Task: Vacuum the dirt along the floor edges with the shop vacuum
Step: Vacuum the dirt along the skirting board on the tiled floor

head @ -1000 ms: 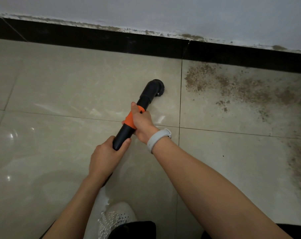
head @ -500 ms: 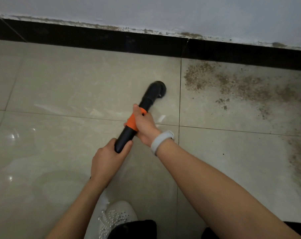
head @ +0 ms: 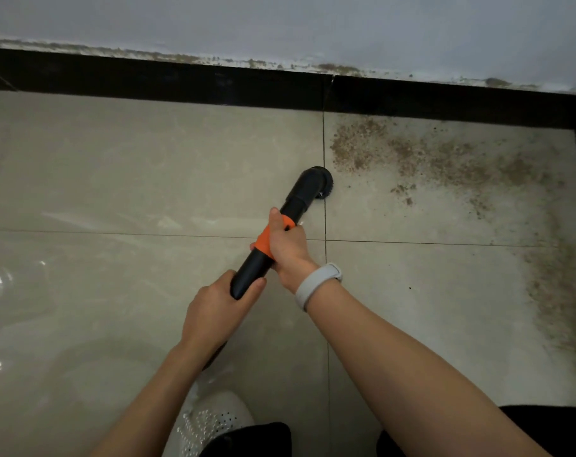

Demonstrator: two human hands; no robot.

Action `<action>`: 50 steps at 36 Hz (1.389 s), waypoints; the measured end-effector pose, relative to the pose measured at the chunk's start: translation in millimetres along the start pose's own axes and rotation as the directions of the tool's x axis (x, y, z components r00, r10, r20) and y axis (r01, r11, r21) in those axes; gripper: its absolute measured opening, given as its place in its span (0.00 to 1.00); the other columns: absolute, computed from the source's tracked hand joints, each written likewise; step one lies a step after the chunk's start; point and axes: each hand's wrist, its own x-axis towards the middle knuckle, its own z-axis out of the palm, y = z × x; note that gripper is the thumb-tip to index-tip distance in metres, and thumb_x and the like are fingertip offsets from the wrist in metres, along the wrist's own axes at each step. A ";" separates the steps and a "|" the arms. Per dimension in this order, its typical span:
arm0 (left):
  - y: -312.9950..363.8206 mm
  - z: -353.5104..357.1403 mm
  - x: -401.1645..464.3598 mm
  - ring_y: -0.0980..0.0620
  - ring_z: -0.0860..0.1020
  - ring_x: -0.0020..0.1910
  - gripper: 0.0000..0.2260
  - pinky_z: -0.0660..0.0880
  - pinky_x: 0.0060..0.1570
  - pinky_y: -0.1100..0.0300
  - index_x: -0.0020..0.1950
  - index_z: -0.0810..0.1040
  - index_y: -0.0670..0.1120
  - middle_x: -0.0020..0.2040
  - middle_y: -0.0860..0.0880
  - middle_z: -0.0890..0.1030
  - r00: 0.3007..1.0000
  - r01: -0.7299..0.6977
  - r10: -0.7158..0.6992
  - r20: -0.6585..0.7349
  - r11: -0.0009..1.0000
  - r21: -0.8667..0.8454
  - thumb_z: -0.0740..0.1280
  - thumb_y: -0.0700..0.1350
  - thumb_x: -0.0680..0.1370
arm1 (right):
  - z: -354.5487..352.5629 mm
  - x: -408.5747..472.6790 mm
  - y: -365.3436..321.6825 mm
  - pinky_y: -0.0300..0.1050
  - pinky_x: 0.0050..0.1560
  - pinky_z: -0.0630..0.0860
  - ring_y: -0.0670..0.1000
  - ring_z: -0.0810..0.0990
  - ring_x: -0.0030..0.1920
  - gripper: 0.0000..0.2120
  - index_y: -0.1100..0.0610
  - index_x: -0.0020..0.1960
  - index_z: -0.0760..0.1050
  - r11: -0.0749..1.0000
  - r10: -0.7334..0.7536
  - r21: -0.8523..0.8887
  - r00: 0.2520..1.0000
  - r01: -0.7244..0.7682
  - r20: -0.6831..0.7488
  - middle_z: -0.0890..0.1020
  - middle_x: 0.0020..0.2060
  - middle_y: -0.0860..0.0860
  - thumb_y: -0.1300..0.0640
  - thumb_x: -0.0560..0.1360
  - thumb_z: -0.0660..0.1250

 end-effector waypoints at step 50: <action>100.0 -0.9 98.6 0.47 0.80 0.31 0.15 0.77 0.37 0.50 0.42 0.71 0.50 0.34 0.46 0.79 0.995 -0.055 0.057 0.086 0.998 -0.026 0.64 0.62 0.76 | -24.6 68.5 -119.3 0.54 0.52 0.80 0.53 0.79 0.37 0.15 0.57 0.56 0.63 0.999 0.045 0.003 0.997 -0.045 0.056 0.74 0.39 0.53 0.46 0.80 0.60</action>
